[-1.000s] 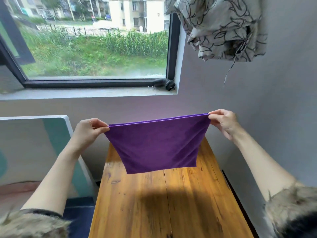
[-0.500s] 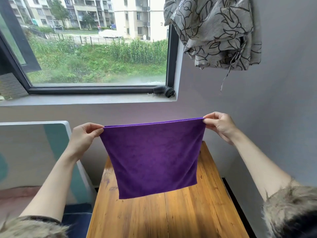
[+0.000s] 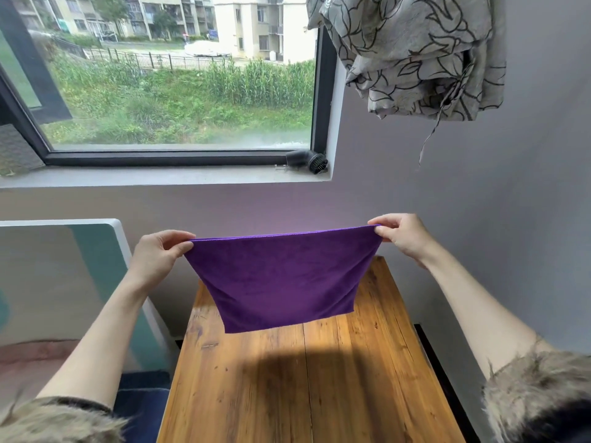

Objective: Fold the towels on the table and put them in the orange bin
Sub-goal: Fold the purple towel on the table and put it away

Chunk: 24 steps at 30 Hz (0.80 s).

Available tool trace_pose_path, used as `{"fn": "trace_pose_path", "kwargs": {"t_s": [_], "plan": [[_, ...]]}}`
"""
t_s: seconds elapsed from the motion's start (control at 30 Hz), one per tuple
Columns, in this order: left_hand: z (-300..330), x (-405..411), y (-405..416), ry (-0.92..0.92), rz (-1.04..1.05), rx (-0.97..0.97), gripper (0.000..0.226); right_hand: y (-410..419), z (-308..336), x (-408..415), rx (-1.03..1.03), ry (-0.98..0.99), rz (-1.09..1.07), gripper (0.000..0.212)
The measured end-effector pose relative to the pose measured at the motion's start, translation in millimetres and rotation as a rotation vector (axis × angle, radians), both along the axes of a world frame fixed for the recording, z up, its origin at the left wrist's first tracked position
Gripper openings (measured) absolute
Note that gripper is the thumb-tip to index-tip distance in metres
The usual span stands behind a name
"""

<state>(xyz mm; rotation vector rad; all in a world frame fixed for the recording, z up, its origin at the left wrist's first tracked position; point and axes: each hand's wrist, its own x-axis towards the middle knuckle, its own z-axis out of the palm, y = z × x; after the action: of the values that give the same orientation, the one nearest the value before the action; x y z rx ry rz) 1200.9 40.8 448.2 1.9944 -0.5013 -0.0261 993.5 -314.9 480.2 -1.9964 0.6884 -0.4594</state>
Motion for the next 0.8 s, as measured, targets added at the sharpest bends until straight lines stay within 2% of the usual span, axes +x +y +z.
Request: {"fn": "trace_pose_path", "kwargs": {"t_s": [0.13,0.27,0.5,0.63,0.8], "plan": [[-26,10,-21,0.055,0.069,0.126,0.009,-4,-21,23,-0.138,0.183,-0.071,0.022],[-44,25,-41,0.060,0.133,0.160,0.011,-19,-42,51,-0.180,0.218,-0.171,0.023],[-27,45,-58,-0.070,0.166,0.022,0.010,-31,-48,80,-0.002,-0.079,-0.316,0.019],[-11,47,-58,-0.010,0.151,-0.137,0.010,-33,-40,71,0.017,-0.206,-0.274,0.018],[-21,21,-40,0.110,0.045,-0.205,0.018,-24,-49,34,0.100,-0.256,-0.222,0.015]]}}
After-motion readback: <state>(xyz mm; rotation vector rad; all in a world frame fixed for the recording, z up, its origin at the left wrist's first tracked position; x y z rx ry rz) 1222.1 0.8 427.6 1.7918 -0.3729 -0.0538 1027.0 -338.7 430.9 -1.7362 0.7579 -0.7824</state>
